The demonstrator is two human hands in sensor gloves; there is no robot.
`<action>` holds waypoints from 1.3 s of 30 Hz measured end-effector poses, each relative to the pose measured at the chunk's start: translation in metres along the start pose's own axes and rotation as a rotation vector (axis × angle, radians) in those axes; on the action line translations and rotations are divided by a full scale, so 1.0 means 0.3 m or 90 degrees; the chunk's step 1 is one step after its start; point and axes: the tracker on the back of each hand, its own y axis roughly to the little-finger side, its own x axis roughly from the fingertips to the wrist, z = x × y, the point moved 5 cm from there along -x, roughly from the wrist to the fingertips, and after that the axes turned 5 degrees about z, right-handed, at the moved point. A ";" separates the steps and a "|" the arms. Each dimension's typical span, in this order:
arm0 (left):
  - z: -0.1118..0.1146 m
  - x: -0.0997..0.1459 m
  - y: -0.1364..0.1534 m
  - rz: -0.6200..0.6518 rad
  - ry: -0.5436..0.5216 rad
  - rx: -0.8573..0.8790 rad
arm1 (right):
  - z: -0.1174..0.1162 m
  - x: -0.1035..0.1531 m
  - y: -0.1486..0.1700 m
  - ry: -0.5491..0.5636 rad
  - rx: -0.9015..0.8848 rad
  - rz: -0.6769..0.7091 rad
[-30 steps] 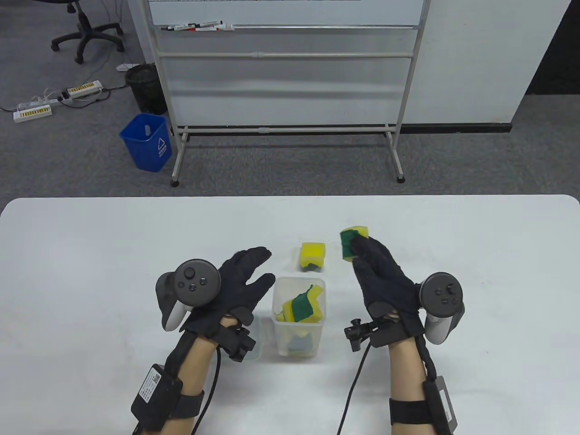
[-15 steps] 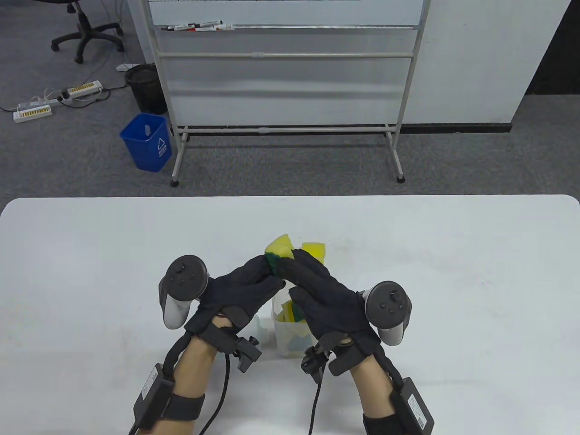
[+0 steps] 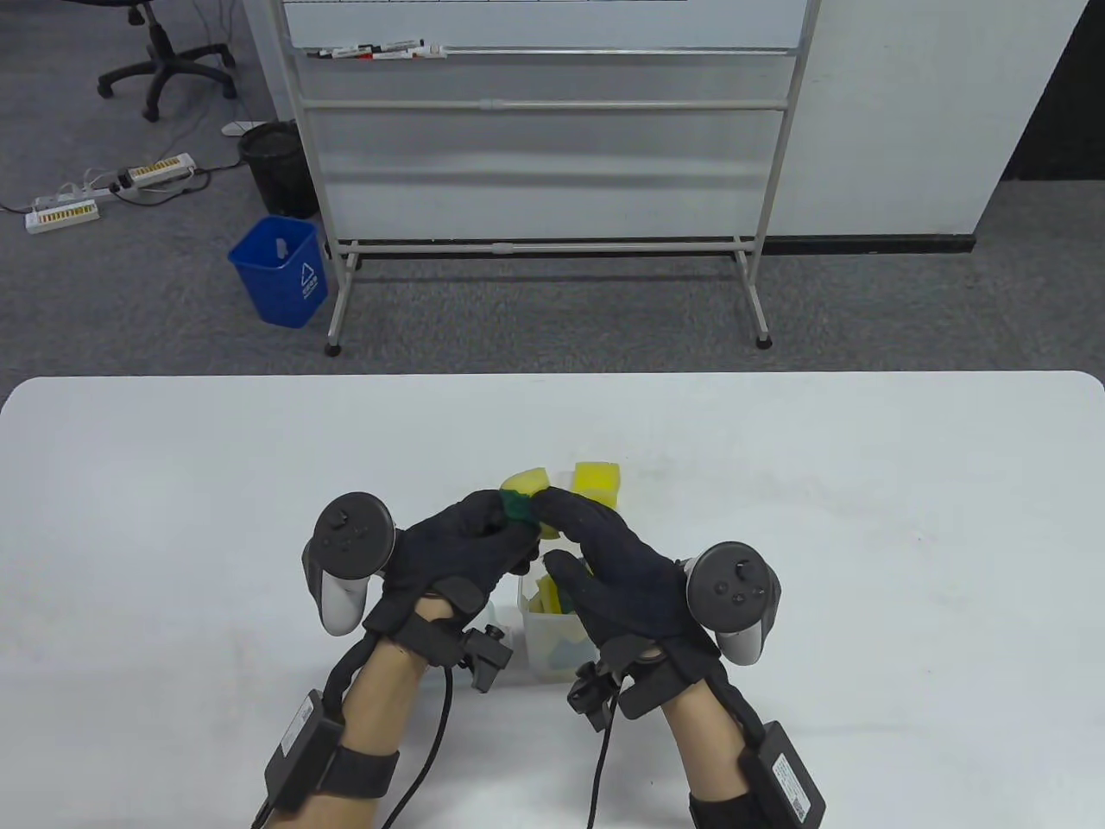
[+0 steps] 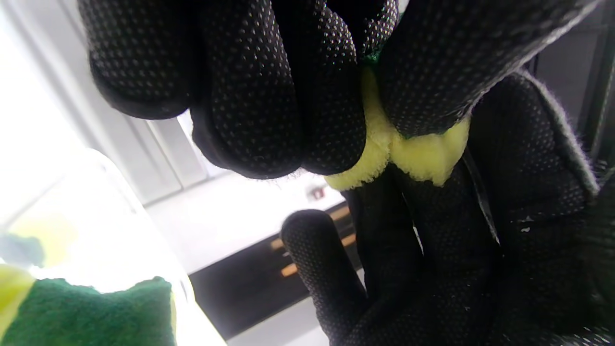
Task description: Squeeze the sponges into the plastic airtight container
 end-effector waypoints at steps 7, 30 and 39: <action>0.009 -0.008 -0.039 0.033 0.050 -0.123 | 0.053 0.007 -0.012 0.056 0.130 -0.011; 0.145 -0.009 -0.011 0.035 0.254 -0.406 | 0.032 0.002 -0.022 0.034 0.440 -0.031; 0.191 -0.008 0.081 -0.012 0.347 -0.398 | -0.013 0.007 -0.010 0.017 0.567 -0.022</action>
